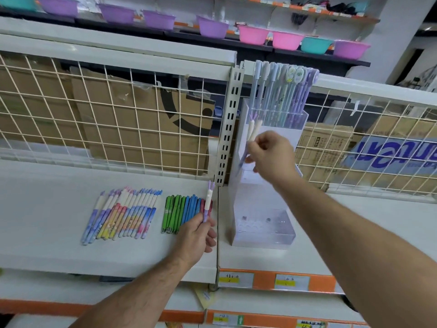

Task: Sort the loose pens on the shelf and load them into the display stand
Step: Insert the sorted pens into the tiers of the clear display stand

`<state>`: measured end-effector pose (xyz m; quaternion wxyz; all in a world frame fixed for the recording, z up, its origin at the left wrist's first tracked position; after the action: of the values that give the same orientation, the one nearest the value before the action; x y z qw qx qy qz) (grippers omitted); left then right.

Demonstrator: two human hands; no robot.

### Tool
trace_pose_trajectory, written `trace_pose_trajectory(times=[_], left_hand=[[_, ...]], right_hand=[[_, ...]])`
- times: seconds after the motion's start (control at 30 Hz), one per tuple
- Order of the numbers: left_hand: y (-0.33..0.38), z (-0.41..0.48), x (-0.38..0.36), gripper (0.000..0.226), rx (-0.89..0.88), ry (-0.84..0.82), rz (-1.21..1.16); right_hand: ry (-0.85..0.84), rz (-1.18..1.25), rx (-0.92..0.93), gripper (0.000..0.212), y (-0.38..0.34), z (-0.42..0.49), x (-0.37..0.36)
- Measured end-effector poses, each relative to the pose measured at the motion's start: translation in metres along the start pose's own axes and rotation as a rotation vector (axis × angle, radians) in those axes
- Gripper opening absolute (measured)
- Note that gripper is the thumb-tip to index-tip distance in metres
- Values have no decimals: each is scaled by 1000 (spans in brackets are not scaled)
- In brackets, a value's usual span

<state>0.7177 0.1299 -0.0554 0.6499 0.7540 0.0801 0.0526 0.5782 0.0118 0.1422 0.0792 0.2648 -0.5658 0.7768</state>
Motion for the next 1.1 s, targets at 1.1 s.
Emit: trace_pose_trajectory(times=[1.1], left_hand=[[-3,4,3,18,-49,19,147]], right_hand=[[93,-307,5,11,21,30,-4]])
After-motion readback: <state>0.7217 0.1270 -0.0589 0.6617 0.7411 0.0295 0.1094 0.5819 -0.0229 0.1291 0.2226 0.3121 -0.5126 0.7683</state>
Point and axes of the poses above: each hand's wrist, its own z-axis towards the middle knuckle, its own x-axis out of the back of the hand, y = z × x, the point moved 6 cm from there along z, towards the middle knuckle, and after that the axes turned 10 degrees about -y, right-handed, at the moved point
